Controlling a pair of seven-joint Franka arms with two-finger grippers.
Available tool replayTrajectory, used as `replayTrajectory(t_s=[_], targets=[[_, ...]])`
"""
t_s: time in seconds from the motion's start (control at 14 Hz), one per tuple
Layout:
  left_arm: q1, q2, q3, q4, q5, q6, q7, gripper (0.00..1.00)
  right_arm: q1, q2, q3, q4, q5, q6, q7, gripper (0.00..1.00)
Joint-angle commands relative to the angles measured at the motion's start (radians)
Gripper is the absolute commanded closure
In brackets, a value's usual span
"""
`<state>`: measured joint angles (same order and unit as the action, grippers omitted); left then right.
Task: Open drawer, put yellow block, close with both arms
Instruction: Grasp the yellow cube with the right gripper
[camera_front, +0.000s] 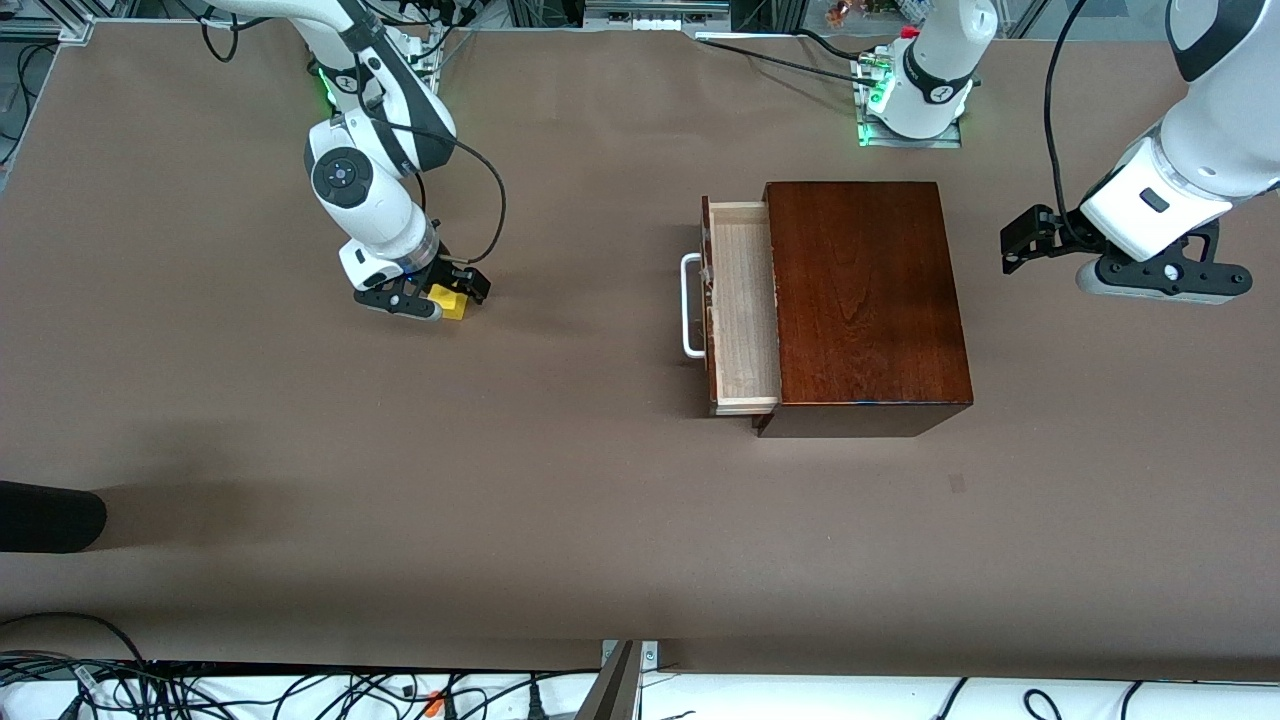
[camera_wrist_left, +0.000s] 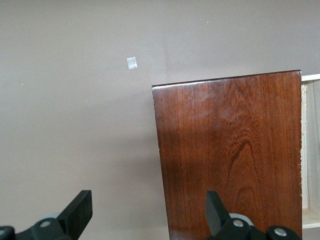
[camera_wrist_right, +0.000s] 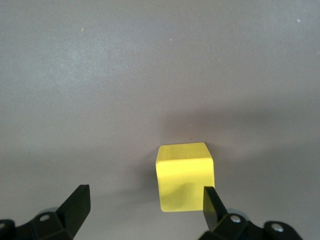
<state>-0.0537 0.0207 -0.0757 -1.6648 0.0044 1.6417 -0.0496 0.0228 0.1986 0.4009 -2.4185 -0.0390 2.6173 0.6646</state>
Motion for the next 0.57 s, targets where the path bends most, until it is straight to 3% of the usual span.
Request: replayTrajectory(t_s=[0.0,0.5], targets=[[0.002,-0.011,0.001,-0.004,0.019,-0.011,0.024,0.0,-0.001,0.004,0.001,-0.001,-0.056,0.006,0.006,0.0],[0.002,-0.011,-0.001,-0.003,0.019,-0.013,0.024,0.0,-0.004,0.097,-0.043,0.001,-0.111,0.043,0.007,0.0]])
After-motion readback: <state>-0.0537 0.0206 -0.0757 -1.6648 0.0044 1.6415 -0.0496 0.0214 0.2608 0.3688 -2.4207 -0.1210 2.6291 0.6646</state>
